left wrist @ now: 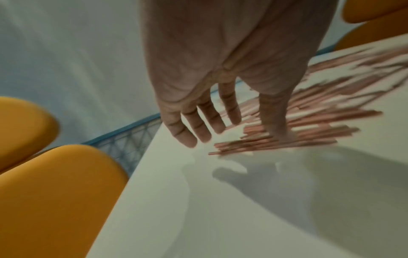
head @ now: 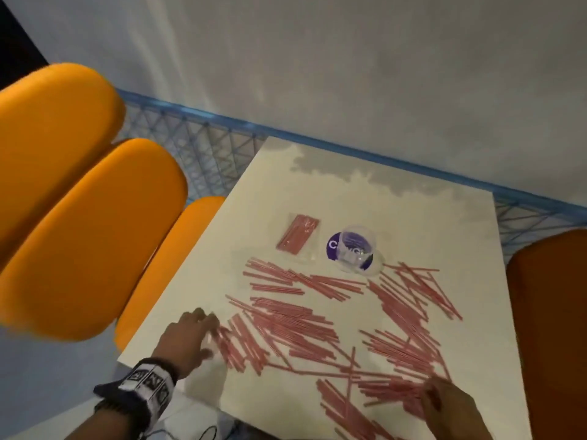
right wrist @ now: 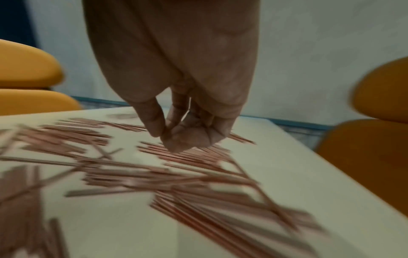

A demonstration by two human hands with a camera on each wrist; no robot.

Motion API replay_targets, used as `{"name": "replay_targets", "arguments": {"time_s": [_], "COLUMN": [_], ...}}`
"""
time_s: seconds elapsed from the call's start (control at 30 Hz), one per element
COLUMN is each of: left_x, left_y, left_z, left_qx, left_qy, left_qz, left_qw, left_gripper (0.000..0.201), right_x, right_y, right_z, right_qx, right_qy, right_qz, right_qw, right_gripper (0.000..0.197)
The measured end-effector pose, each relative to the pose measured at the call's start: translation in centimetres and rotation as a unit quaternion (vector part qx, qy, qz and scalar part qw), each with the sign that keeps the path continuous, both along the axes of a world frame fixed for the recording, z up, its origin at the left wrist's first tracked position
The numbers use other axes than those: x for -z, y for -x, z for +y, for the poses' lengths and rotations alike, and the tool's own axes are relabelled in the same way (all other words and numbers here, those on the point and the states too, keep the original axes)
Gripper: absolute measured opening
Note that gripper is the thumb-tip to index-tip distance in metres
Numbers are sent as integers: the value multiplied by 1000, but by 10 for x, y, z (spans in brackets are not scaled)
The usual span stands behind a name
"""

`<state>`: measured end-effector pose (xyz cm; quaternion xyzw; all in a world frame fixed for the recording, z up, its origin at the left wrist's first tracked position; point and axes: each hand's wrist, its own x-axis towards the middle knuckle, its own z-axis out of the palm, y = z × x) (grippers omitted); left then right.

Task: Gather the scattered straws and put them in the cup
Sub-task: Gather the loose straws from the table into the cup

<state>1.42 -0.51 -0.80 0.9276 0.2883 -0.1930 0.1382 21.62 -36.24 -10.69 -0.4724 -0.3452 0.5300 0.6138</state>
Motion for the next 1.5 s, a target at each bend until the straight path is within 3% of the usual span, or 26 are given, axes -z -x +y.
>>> {"name": "replay_targets", "arguments": {"time_s": [0.03, 0.07, 0.13, 0.17, 0.2, 0.27, 0.3, 0.37, 0.5, 0.6, 0.7, 0.8, 0.9, 0.97, 1.03, 1.07, 1.13, 1.2, 1.27, 1.37, 1.43, 1.5], "left_x": [2, 7, 14, 15, 16, 16, 16, 17, 8, 0, 2, 9, 8, 7, 11, 17, 31, 40, 44, 39, 33, 31], "left_y": [-8, -13, -25, -32, -40, -55, -62, -76, -100, -122, -153, -168, -148, -121, -94, -83, -69, -68, -77, -92, -97, -99], "left_z": [-5, -8, -14, -17, -21, -34, -40, -54, -62, -31, 16, 36, 20, 3, -14, -22, -37, -47, -53, -55, -54, -54], "left_qx": [48, 79, 98, 94, 88, 74, 67, 58, 70, 85, 84, 123, 126, 123, 127, 128, 138, 141, 142, 141, 137, 143], "left_qy": [-7, -3, 13, 19, 30, 62, 79, 98, 84, 33, 30, 39, 72, 80, 91, 93, 77, 67, 52, 51, 53, 48], "left_qz": [-21, -13, -16, -27, -47, -85, -105, -127, -124, -115, -54, 14, 26, 31, 34, 28, -7, -69, -140, -152, -127, -111], "left_qw": [999, 997, 995, 995, 995, 992, 989, 985, 986, 989, 995, 992, 989, 989, 987, 987, 987, 985, 979, 977, 981, 982], "left_gripper": [61, 68, 65, 58, 49, 31, 24, 17, 16, 53, 95, 98, 94, 108, 128, 131, 121, 97, 80, 57, 46, 45], "right_x": [-41, -82, -129, -133, -134, -115, -110, -100, -97, -102, -104, -105, -107, -110, -109, -107, -103, -96, -88, -84, -85, -87], "right_y": [-1, 5, -15, -22, -21, -16, -12, -9, -9, -21, -29, -31, -36, -40, -39, -37, -28, -20, -17, -19, -23, -26], "right_z": [-10, 9, 36, 44, 56, 85, 100, 119, 133, 126, 112, 102, 99, 104, 111, 114, 119, 124, 130, 138, 141, 144], "right_qx": [-33, -63, -36, -43, -28, -69, -88, -75, -34, 13, 36, 43, 53, 64, 55, 35, -23, -69, -67, -26, -22, -46], "right_qy": [130, 196, 359, 375, 397, 447, 448, 428, 414, 403, 408, 418, 414, 402, 395, 399, 416, 422, 396, 361, 357, 349], "right_qz": [-87, -211, -439, -501, -533, -518, -522, -536, -563, -562, -552, -539, -537, -538, -539, -536, -541, -553, -570, -591, -623, -652], "right_qw": [987, 956, 823, 779, 747, 726, 720, 724, 714, 723, 726, 730, 733, 738, 742, 743, 731, 715, 717, 721, 696, 672], "right_gripper": [31, 37, 23, 13, 27, 67, 79, 82, 55, 43, 32, 27, 24, 24, 36, 51, 91, 115, 112, 79, 66, 71]}}
